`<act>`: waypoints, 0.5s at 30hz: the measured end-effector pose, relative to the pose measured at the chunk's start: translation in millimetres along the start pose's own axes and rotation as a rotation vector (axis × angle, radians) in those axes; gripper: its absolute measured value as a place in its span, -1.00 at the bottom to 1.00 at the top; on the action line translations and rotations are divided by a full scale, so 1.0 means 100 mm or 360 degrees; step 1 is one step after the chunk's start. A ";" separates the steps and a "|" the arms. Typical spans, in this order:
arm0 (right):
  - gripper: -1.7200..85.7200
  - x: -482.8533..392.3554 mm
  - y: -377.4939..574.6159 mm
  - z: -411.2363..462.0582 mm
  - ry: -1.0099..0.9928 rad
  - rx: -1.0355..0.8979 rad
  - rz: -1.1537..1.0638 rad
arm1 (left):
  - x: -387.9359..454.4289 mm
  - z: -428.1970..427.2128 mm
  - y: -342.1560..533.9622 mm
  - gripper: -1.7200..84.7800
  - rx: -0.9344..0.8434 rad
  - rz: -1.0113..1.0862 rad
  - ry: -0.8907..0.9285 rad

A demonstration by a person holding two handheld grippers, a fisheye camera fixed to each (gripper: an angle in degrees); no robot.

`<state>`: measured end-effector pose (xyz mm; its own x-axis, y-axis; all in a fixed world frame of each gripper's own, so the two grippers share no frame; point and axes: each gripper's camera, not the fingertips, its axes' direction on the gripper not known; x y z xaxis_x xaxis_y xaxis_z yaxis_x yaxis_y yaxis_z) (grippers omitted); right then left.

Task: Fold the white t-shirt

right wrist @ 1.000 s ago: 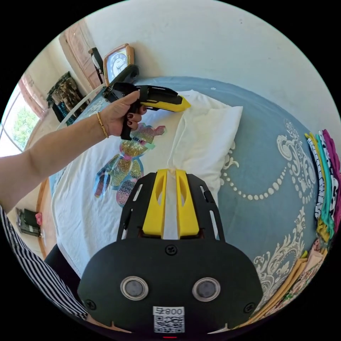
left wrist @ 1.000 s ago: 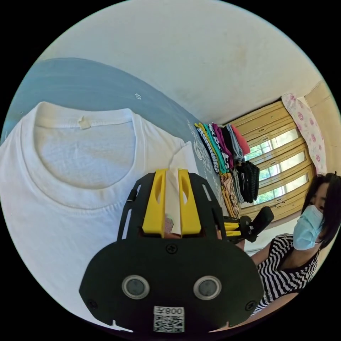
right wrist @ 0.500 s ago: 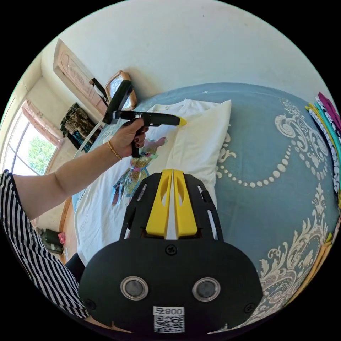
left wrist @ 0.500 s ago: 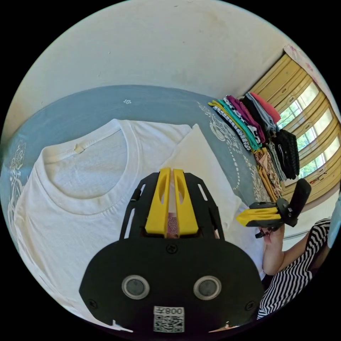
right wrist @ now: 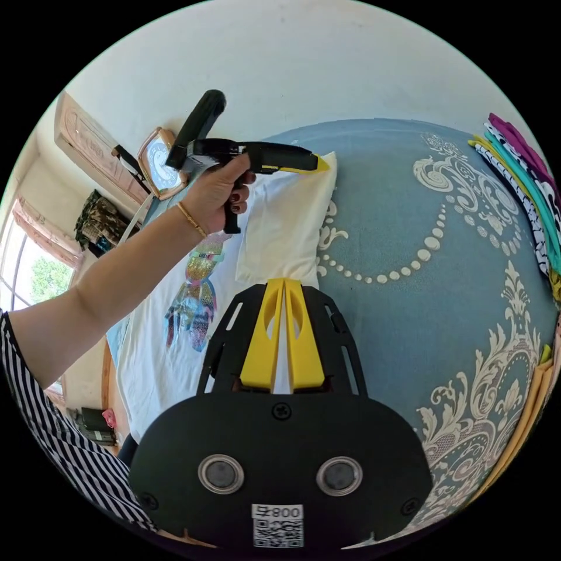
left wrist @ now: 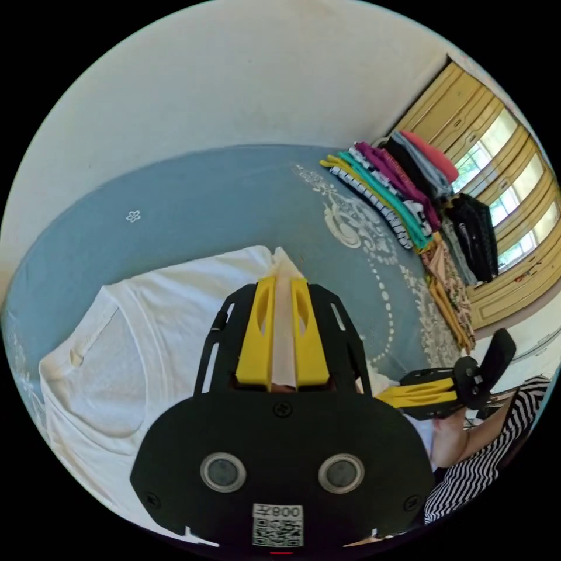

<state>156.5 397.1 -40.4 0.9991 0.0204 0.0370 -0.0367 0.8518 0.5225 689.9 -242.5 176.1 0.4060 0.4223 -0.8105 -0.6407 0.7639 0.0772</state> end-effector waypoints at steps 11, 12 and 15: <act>-0.96 0.41 0.09 0.13 -0.0030 0.0055 0.0010 | 0.41 -0.31 0.03 -0.91 0.0016 0.0069 -0.0205; -0.96 0.45 0.11 0.15 -0.0011 0.0069 0.0016 | 0.40 -0.28 0.02 -0.91 -0.0022 0.0071 -0.0212; -0.96 0.59 0.13 0.22 -0.0041 0.0069 0.0036 | 0.37 -0.48 0.13 -0.91 0.0046 -0.0001 -0.0071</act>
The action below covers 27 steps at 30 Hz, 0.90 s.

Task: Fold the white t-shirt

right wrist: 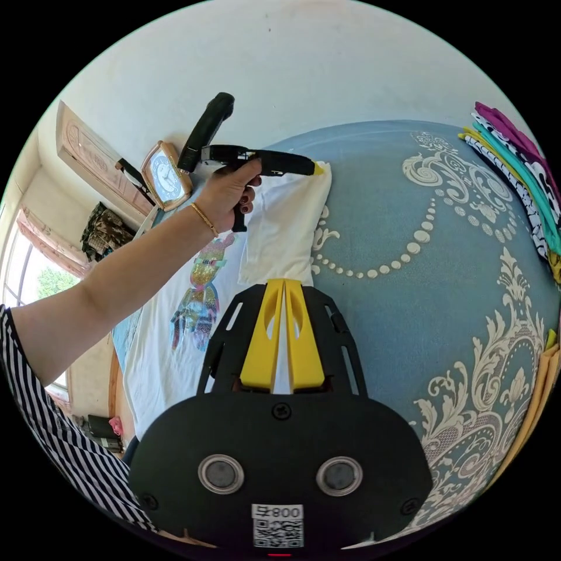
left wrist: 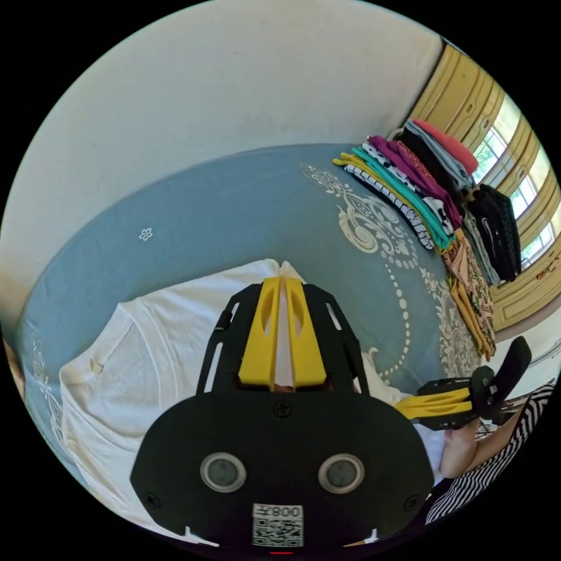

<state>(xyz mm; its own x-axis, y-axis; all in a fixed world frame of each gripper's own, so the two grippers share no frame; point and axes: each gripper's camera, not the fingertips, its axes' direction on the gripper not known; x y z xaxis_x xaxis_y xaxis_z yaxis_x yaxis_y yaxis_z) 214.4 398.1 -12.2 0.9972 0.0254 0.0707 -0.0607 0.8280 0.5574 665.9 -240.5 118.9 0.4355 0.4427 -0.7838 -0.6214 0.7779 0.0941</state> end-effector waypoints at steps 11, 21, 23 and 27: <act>-0.96 0.32 0.16 0.36 0.0045 -0.0023 -0.0001 | -0.03 -0.79 1.04 -0.93 -0.0022 -0.0071 0.0060; -0.96 0.48 0.41 0.82 0.0102 -0.0052 -0.0055 | -0.02 -1.51 1.52 -0.94 0.0117 -0.0126 0.0093; -0.96 0.46 0.47 0.86 0.0151 -0.0035 -0.0088 | -0.12 -1.92 1.81 -0.92 0.0267 -0.0243 0.0176; -0.96 0.32 0.67 0.83 0.0094 0.0151 -0.0245 | -0.41 -2.62 2.60 -0.87 0.0479 -0.0583 0.0113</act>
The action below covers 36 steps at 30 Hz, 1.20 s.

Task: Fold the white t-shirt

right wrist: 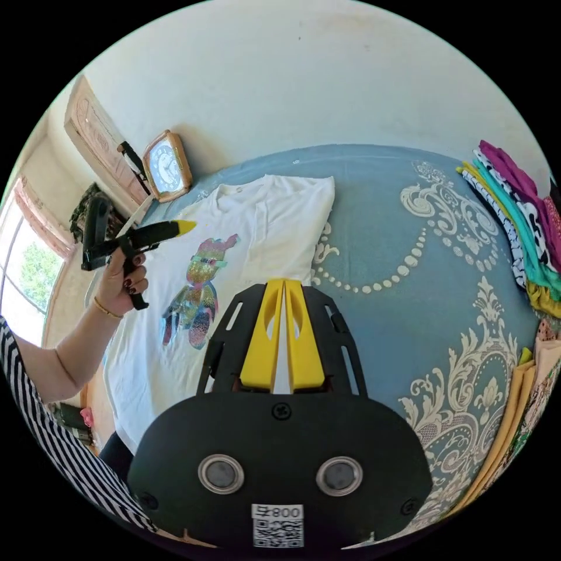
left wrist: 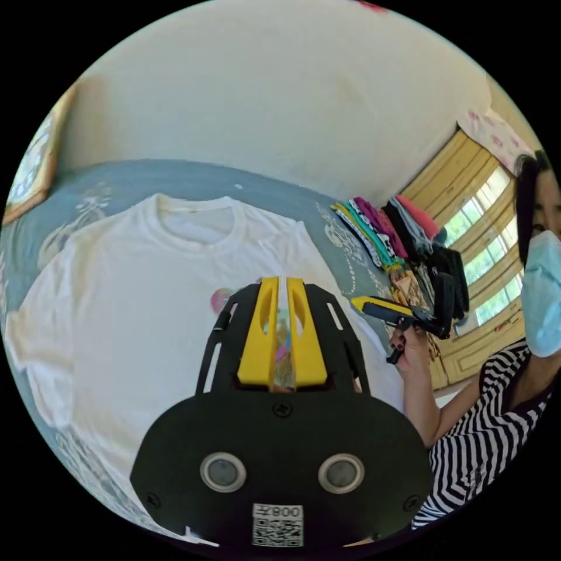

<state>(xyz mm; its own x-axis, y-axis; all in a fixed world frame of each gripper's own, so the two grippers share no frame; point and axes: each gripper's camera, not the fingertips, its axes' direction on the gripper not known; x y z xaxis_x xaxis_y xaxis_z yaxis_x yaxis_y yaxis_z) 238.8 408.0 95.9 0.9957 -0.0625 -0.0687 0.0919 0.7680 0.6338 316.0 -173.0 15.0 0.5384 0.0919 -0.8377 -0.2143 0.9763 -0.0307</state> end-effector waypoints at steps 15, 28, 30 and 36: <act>-0.94 -1.34 -0.15 1.67 -0.0760 -0.0396 -0.0523 | -1.75 -2.17 1.23 -0.75 0.0339 -0.1054 -0.0413; -0.82 -3.41 -0.42 4.19 -0.0438 -0.0681 -0.1109 | -1.99 -2.71 1.44 -0.90 0.0397 -0.0928 -0.0079; -0.81 -3.75 -0.47 4.58 -0.0370 -0.0653 -0.1184 | -2.02 -2.78 1.47 -0.91 0.0412 -0.0934 -0.0027; -0.77 -4.24 -0.48 5.50 -0.0245 -0.0721 -0.1264 | -2.00 -2.95 1.51 -0.86 0.0418 -0.0857 0.0072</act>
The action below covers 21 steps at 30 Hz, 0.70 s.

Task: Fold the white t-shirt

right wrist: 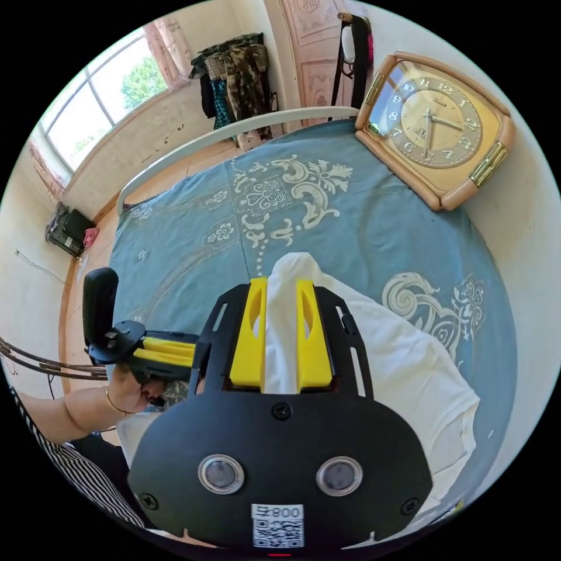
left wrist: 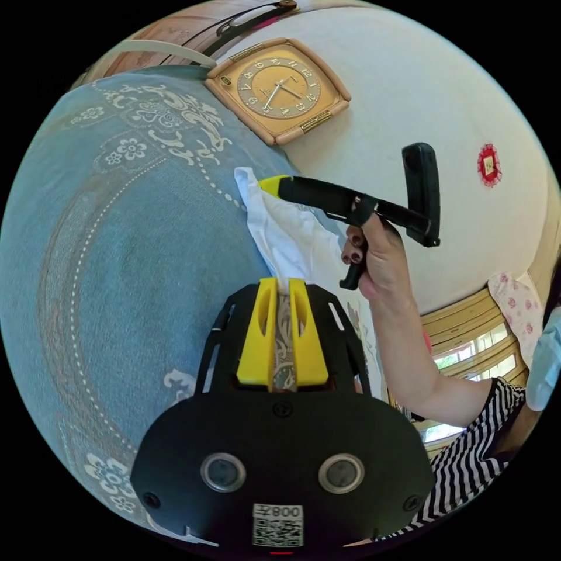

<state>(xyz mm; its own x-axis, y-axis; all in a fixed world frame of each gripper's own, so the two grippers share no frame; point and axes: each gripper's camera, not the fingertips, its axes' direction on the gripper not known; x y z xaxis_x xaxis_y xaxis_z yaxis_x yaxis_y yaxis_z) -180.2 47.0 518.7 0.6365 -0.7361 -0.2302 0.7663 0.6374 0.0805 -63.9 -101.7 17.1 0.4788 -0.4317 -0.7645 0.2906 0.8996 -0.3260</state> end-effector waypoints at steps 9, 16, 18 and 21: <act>-0.79 0.13 -0.18 0.75 0.0207 -0.0119 -0.0025 | 0.05 -0.13 0.05 -0.89 -0.0050 -0.0023 0.0016; -0.92 0.60 -0.06 0.74 0.0124 -0.0084 0.0064 | 0.16 -0.18 0.16 -0.92 -0.0049 -0.0031 0.0018; -0.93 1.00 0.10 0.53 -0.0140 0.0050 0.0183 | 0.19 -0.18 0.19 -0.93 -0.0047 -0.0030 0.0016; -0.94 1.55 0.39 0.26 -0.0449 0.0196 0.0313 | 0.28 -0.17 0.26 -0.93 -0.0043 -0.0018 0.0007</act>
<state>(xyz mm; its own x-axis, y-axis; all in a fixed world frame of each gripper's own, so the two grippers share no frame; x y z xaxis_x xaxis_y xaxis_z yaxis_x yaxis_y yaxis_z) -49.6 -48.0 511.4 0.7585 -0.6472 0.0763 0.6209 0.7532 0.2170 -57.1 -89.2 -21.7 0.4721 -0.4418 -0.7628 0.2734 0.8961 -0.3497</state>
